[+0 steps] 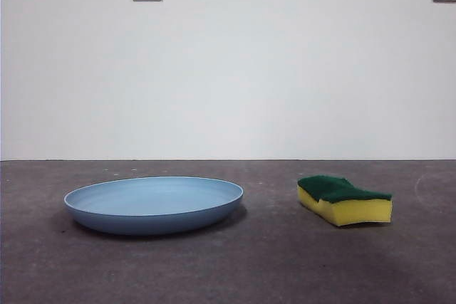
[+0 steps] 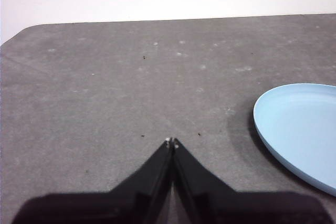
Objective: Pick up the plate,pick up the cloth,clean the plate with the cloth
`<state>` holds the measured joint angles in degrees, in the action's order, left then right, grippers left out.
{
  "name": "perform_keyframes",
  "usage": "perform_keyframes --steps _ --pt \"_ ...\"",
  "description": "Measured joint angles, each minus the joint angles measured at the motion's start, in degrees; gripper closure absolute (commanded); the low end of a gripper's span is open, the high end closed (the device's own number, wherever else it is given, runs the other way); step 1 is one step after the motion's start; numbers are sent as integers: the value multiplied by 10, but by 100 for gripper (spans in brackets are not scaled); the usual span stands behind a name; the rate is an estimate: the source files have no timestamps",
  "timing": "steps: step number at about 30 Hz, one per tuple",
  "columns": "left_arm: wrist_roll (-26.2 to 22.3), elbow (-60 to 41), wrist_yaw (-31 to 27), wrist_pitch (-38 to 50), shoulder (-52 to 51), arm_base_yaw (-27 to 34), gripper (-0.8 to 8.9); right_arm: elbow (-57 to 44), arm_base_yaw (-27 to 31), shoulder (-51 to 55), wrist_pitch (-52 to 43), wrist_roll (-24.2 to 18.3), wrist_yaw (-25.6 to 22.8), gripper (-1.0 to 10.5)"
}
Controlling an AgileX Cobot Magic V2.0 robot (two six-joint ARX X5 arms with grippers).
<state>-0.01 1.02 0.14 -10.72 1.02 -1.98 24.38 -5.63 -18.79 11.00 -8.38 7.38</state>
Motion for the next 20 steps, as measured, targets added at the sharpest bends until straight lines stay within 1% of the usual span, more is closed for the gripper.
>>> perform_keyframes --steps 3,6,11,15,18,20 --pt "0 0 0 0 0 0 814 -44 21 36 -3 0 0 946" --pt "0 0 0 0 0 0 815 -95 26 63 -27 2 0 946" --pt "0 0 0 0 0 0 814 -182 26 116 -94 34 -1 946" --pt "0 0 0 0 0 0 815 -230 26 159 -90 64 -1 946" --pt "0 0 0 0 0 0 815 -237 26 184 -45 81 -1 946" --pt "0 0 0 0 0 0 814 -237 26 186 -40 91 -1 946"
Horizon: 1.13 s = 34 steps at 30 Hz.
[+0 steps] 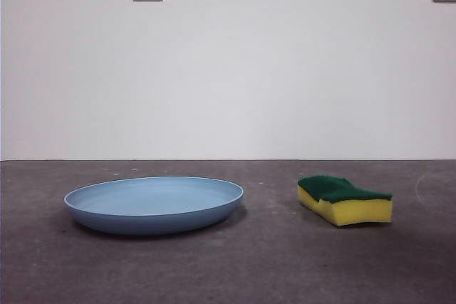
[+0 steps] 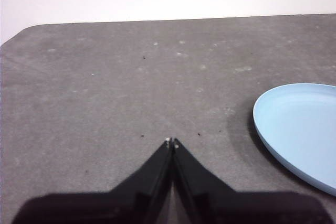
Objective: Pick up the plate,pick up the cloth,clean the plate with the cloth
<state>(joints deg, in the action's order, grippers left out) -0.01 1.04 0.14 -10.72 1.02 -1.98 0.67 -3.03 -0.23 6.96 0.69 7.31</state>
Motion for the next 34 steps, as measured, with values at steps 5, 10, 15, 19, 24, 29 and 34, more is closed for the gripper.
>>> perform_keyframes --steps 5,10,15,19,24,29,34 --pt "0 0 0 0 0 0 815 2 0 0 23 14 -3 946" --pt "0 0 0 0 0 0 814 2 0 0 22 17 -3 946" --pt "0 0 0 0 0 0 814 2 0 0 23 17 -3 946" --pt "0 0 0 0 0 0 814 2 0 0 22 17 -3 946" --pt "0 0 0 0 0 0 815 2 0 0 23 17 -3 946" --pt "0 0 0 0 0 0 815 2 0 0 23 17 -3 946" --pt "0 0 0 0 0 0 815 2 0 0 23 17 -3 946"
